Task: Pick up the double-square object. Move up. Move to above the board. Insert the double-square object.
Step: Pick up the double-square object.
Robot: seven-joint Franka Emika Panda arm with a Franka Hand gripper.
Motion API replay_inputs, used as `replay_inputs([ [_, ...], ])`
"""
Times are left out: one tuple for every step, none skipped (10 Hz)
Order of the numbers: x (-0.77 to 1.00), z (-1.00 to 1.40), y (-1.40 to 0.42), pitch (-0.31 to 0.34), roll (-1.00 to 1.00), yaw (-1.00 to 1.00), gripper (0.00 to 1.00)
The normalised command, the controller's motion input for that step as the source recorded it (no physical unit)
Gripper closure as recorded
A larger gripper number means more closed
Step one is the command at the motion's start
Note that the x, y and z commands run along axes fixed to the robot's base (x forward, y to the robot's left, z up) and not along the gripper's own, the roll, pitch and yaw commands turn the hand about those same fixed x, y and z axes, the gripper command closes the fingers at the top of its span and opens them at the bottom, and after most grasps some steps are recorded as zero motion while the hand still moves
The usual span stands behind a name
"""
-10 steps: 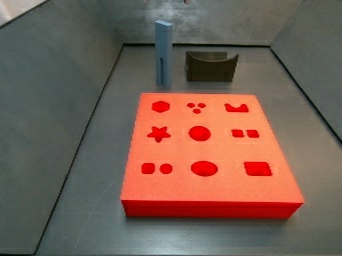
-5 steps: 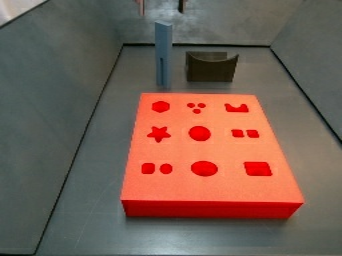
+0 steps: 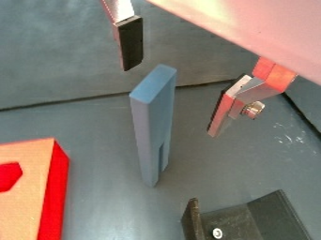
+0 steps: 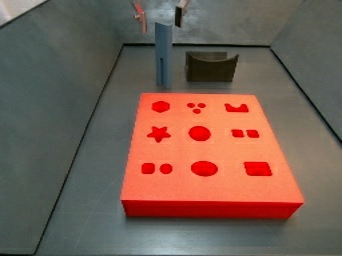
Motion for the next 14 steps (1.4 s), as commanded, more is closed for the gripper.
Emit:
replay_inputs([
  [0.00,-0.27,-0.13,-0.040,-0.03,0.37,0.00],
  [0.00,-0.23,-0.13,-0.037,-0.01,0.33,0.00],
  [0.00,-0.25,-0.15,-0.037,-0.01,0.31,0.00],
  [0.00,-0.21,-0.14,-0.027,0.00,0.26,0.00],
  [-0.05,-0.03,0.00,-0.060,-0.01,0.07,0.00],
  [0.00,0.00,0.00,0.009,0.00,0.00,0.00],
  [0.00,0.00,0.00,0.000,0.00,0.00,0.00],
  [0.00,0.00,0.00,0.000,0.00,0.00,1.00],
  [0.00,0.00,0.00,0.000,0.00,0.00,1.00],
  [0.00,0.00,0.00,0.000,0.00,0.00,1.00],
  [0.00,0.00,0.00,0.000,0.00,0.00,1.00],
  [0.00,0.00,0.00,0.000,0.00,0.00,1.00],
  [0.00,0.00,0.00,0.000,0.00,0.00,1.00],
  [0.00,0.00,0.00,0.000,0.00,0.00,1.00],
])
